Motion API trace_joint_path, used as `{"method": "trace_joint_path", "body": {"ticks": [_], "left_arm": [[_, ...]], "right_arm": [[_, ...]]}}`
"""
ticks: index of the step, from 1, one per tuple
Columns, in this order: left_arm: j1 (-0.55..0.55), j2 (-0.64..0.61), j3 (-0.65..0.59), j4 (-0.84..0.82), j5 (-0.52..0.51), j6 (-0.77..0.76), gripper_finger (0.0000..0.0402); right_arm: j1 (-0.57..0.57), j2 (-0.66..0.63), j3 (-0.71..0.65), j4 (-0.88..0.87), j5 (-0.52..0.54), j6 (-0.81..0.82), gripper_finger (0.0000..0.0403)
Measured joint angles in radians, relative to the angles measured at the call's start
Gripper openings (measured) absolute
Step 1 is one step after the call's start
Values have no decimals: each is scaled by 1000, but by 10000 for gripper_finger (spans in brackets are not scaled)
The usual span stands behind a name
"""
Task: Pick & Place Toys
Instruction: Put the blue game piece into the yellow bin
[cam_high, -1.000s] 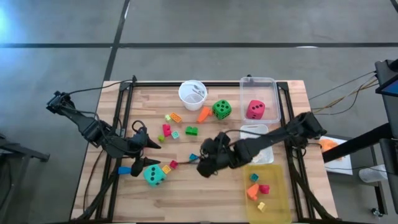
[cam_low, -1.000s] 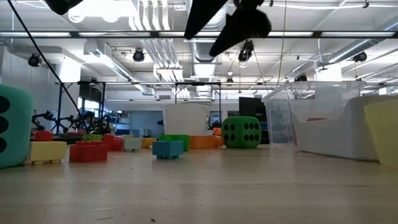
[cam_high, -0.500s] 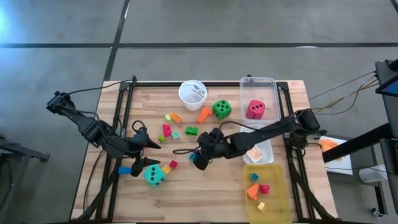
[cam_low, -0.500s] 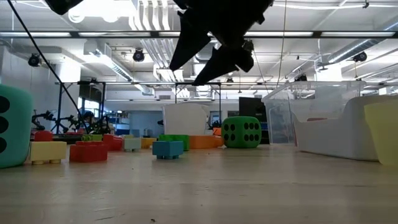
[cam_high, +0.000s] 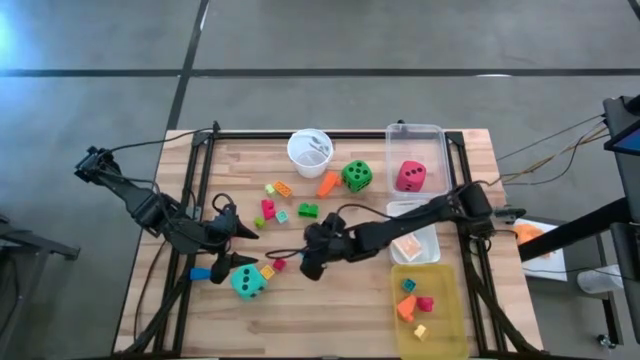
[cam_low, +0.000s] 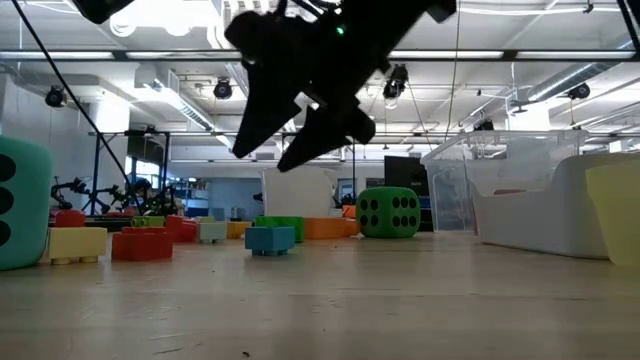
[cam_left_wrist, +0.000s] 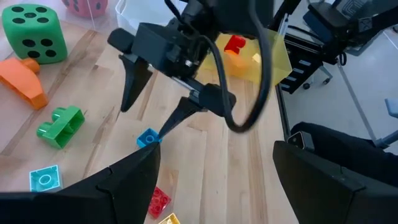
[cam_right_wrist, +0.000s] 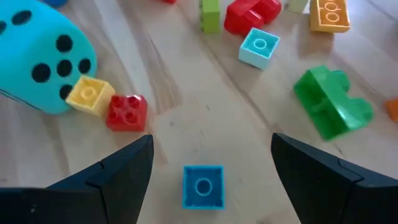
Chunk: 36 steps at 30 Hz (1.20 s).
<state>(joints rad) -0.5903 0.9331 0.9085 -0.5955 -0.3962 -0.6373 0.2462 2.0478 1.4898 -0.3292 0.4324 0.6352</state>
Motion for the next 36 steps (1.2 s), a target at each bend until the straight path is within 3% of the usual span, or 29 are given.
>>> {"method": "trace_joint_path", "body": {"ticks": [5, 9, 31, 36], "left_arm": [[0, 0, 0, 0, 0, 0, 314], [0, 0, 0, 0, 0, 0, 314], [1, 0, 0, 0, 0, 0, 314], [1, 0, 0, 0, 0, 0, 314]], "right_arm": [[-1, 46, 96, -187, -10, 40, 318], [-4, 65, 108, -184, -73, 41, 318], [-4, 203, 109, -150, -100, 6, 317], [-4, 207, 110, -149, -108, 30, 273]]}}
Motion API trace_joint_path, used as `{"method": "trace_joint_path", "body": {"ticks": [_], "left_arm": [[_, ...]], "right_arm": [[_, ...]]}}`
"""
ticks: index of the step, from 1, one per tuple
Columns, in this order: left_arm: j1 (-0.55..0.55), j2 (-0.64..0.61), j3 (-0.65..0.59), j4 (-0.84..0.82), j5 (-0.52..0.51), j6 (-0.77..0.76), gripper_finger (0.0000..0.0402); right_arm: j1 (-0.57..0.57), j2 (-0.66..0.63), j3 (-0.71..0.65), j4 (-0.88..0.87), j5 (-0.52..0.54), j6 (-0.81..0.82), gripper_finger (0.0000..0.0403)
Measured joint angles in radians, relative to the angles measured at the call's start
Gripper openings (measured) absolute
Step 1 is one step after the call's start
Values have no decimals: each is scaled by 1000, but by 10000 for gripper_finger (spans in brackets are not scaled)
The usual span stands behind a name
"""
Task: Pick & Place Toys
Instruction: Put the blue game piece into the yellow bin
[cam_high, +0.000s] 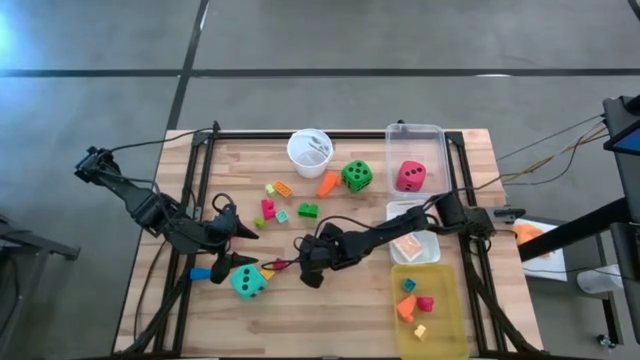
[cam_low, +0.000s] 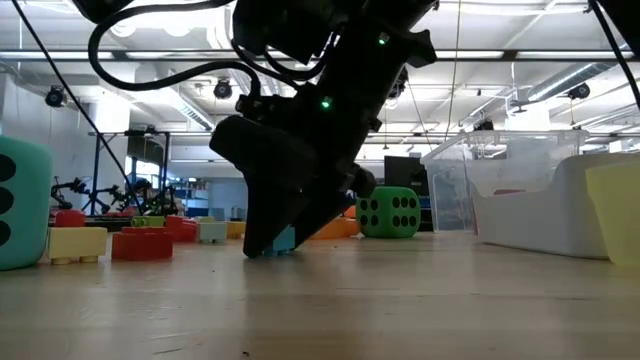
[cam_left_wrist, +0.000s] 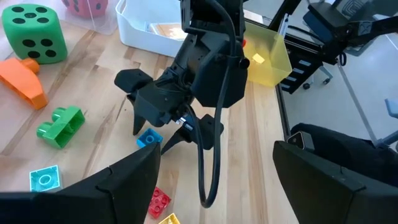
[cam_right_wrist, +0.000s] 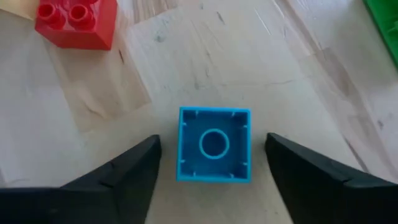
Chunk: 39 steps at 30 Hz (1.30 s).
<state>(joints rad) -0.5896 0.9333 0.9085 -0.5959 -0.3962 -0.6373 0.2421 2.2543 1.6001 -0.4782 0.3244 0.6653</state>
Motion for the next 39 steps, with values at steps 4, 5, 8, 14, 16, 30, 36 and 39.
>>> {"method": "trace_joint_path", "body": {"ticks": [4, 5, 8, 14, 16, 30, 36, 39], "left_arm": [[0, 0, 0, 0, 0, 0, 314], [0, 0, 0, 0, 0, 0, 314], [0, 0, 0, 0, 0, 0, 314], [0, 0, 0, 0, 0, 0, 314], [0, 0, 0, 0, 0, 0, 314], [0, 0, 0, -1, 0, 0, 314], [0, 0, 0, 0, 0, 0, 314], [0, 0, 0, 1, 0, 0, 314]], "right_arm": [[0, 1, 0, 0, 0, 13, 205], [0, 1, 0, 0, 0, 16, 186], [0, 2, 0, -2, 1, 16, 134], [0, 2, 0, -5, -5, 15, 128], [0, 1, 0, -8, -6, 12, 128], [83, -156, -5, -305, -31, 98, 128], [195, -262, -5, -464, -40, 214, 128], [266, -320, -5, -557, -42, 298, 128]]}}
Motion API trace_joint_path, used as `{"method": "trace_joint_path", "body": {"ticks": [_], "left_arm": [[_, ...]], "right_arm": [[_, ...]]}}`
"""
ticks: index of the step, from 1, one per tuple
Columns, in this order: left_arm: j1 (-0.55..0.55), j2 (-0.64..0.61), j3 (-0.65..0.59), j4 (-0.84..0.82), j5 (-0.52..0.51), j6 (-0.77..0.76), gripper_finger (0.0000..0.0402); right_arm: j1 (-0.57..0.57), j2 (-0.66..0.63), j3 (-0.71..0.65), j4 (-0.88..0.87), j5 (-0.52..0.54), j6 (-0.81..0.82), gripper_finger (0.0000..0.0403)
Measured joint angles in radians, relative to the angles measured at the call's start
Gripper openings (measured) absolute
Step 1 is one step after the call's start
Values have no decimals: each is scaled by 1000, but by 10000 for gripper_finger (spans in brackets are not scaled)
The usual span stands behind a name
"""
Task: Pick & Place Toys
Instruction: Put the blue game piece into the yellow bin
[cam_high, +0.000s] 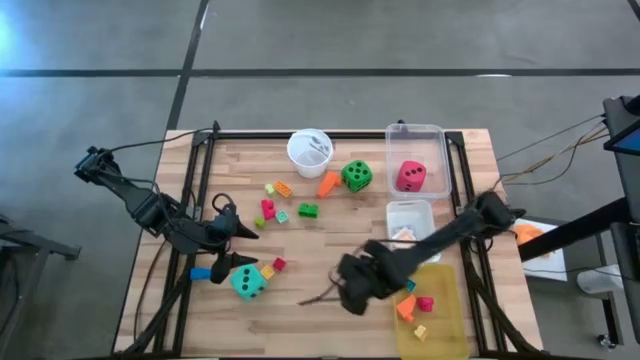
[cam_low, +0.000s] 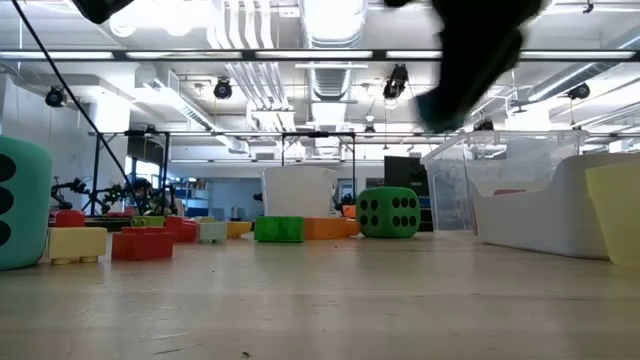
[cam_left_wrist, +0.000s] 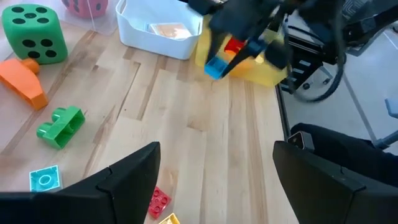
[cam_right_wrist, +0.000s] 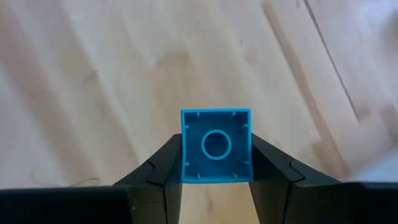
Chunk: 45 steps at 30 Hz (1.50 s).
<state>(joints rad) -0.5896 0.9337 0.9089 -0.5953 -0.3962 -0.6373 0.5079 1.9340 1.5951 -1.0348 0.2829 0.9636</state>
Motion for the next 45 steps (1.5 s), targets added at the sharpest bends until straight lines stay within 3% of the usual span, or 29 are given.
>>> {"method": "trace_joint_path", "body": {"ticks": [5, 11, 16, 20, 25, 33, 45], "left_arm": [[0, 0, 0, -1, 0, 0, 314], [0, 0, 0, 0, 0, 0, 314], [0, 0, 0, 3, -5, 0, 314], [3, 9, 0, 66, -50, 10, 314], [27, 57, 4, 116, -18, 14, 314], [111, 93, 11, 158, 97, 89, 314], [147, 89, 8, 150, 99, 88, 314]], "right_arm": [[129, -99, 1, -131, 4, 193, 128], [262, -127, 1, -274, -4, 402, 128], [332, -114, -16, -311, -92, 518, 128], [372, -100, -35, -311, -185, 537, 128], [410, -95, -54, -304, -256, 561, 128], [460, -95, -65, -232, -257, 549, 128], [491, -95, -246, -29, -277, 524, 128]]}}
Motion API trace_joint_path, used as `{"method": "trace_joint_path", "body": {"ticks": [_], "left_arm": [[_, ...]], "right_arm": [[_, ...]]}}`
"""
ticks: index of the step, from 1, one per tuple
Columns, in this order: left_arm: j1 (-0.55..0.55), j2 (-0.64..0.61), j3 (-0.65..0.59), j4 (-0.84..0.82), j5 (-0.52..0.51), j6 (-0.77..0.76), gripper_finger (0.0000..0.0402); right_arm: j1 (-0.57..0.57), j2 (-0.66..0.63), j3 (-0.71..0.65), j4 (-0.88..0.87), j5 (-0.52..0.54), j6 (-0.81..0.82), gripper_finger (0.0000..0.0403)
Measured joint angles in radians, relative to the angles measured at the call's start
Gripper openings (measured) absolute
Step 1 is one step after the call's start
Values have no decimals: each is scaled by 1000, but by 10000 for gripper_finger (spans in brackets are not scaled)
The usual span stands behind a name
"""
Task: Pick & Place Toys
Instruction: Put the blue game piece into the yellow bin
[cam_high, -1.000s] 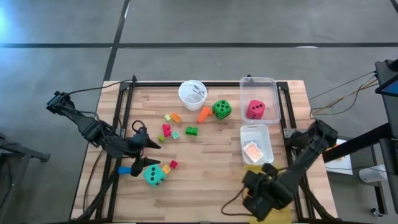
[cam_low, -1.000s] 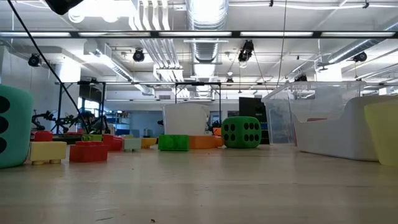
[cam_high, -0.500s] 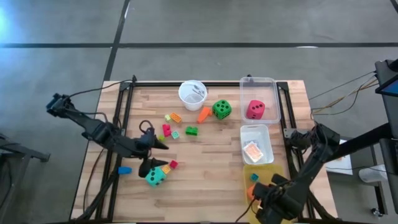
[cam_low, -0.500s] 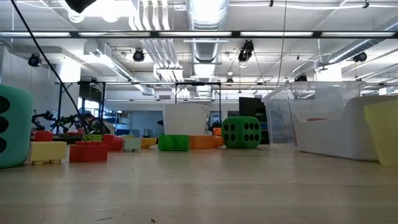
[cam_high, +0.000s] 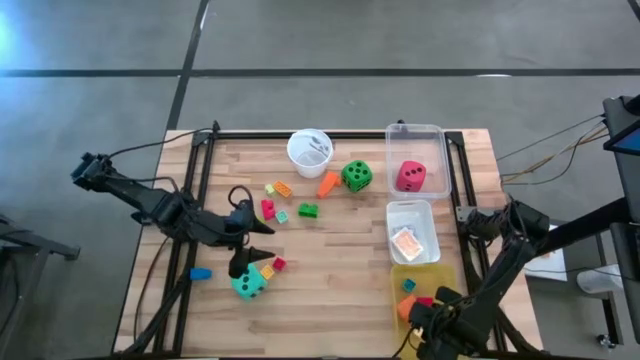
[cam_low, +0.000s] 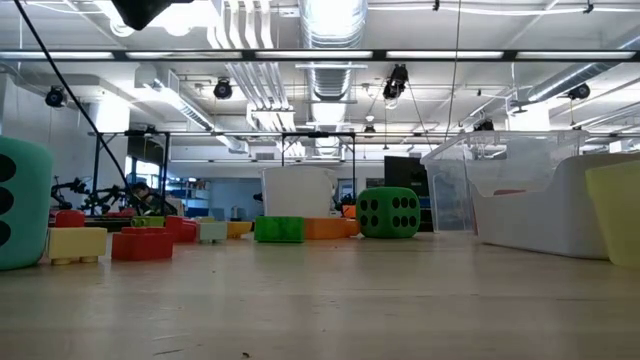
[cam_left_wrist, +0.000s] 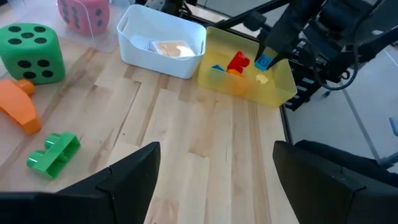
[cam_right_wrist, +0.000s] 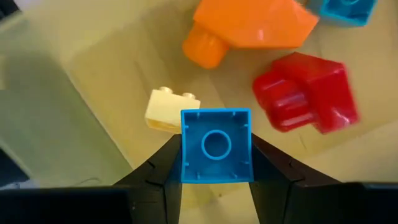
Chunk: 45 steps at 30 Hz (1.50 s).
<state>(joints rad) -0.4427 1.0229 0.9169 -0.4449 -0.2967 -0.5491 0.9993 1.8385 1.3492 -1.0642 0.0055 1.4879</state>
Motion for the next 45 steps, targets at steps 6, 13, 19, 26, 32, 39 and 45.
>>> {"method": "trace_joint_path", "body": {"ticks": [6, 13, 19, 26, 32, 39, 45], "left_arm": [[0, 0, 0, 0, 2, 0, 314], [0, 0, 0, -1, 2, -1, 314], [0, 0, -1, -1, 2, -1, 314], [0, 0, -1, -1, 2, -4, 314], [0, 0, -1, -1, 2, -4, 314], [0, 0, -1, -1, 2, -4, 314], [0, 0, -1, -1, 2, -3, 314]], "right_arm": [[0, 0, -87, 76, -68, -3, 128], [-2, 0, -140, 89, -90, -4, 128], [-3, 0, -179, 156, -91, -7, 128], [-3, -3, -211, 217, -93, -6, 128], [-3, -3, -208, 216, -93, -7, 128], [-3, -1, -201, 215, -93, 10, 128], [-3, -16, -176, 207, -93, 88, 228]]}}
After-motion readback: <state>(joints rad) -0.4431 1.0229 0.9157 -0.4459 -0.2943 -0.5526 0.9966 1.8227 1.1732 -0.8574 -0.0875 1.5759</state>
